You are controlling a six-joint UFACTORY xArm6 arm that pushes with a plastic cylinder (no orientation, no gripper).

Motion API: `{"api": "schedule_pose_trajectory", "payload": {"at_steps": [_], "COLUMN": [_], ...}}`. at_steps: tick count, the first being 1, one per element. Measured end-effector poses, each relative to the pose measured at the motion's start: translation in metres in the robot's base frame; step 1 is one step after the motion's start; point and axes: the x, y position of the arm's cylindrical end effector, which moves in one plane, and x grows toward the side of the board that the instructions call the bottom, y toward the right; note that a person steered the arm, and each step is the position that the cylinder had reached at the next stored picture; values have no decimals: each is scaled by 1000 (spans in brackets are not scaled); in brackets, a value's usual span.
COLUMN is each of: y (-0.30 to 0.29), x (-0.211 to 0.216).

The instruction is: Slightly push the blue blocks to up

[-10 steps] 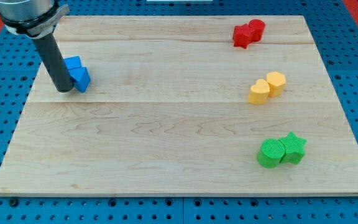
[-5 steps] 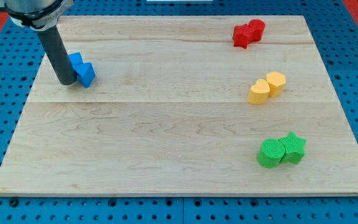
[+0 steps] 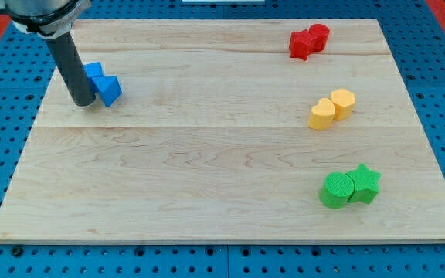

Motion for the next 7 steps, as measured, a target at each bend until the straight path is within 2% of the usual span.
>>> {"api": "schedule_pose_trajectory", "payload": {"at_steps": [1, 2, 3, 4, 7], "y": [65, 136, 171, 179, 164], "x": [63, 93, 93, 90, 42]}}
